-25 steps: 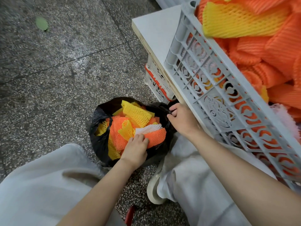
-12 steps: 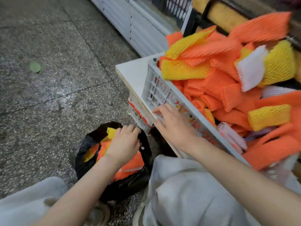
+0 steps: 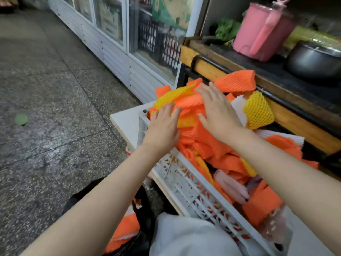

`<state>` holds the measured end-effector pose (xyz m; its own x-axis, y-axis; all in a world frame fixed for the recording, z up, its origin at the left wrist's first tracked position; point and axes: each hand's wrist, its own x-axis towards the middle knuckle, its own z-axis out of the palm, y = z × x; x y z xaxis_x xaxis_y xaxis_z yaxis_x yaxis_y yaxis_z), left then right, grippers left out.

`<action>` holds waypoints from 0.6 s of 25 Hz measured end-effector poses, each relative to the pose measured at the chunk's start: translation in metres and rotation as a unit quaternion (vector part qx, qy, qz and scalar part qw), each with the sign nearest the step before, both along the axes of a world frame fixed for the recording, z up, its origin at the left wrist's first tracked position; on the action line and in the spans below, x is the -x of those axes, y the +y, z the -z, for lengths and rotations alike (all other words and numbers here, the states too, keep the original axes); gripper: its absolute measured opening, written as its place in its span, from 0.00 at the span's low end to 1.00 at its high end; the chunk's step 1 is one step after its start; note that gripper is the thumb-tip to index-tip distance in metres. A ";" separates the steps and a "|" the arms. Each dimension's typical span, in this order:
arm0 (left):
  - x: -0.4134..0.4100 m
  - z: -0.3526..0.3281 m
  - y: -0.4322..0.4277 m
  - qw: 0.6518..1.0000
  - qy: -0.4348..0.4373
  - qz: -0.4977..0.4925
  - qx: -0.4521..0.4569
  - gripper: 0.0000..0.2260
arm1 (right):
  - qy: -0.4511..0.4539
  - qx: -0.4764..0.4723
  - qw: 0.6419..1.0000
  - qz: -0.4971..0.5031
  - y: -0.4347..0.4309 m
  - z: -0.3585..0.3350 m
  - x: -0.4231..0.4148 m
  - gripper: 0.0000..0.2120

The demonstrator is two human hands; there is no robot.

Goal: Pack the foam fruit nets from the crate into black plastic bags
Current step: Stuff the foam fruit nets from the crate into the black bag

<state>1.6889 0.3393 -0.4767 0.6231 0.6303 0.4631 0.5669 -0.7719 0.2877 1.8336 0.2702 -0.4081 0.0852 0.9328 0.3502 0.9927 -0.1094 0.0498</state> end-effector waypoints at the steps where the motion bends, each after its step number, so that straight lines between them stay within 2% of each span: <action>1: -0.005 -0.006 0.008 1.000 0.003 -0.012 0.000 0.25 | -0.010 0.018 1.000 -0.001 0.010 -0.001 0.000 0.32; 4: -0.018 -0.015 0.034 0.998 0.036 -0.044 0.034 0.30 | -0.037 0.076 0.996 0.014 0.034 0.006 0.002 0.32; 8: -0.028 -0.012 0.050 0.983 0.093 -0.054 0.148 0.36 | -0.063 0.128 0.987 0.072 0.042 0.019 -0.002 0.30; 12: -0.032 -0.004 0.044 0.985 0.060 -0.024 0.162 0.27 | -0.115 0.124 0.983 0.077 0.034 0.020 -0.006 0.23; 15: -0.029 -0.005 0.033 0.983 -0.024 0.000 0.180 0.23 | -0.102 0.115 0.985 0.073 0.018 0.011 -0.006 0.18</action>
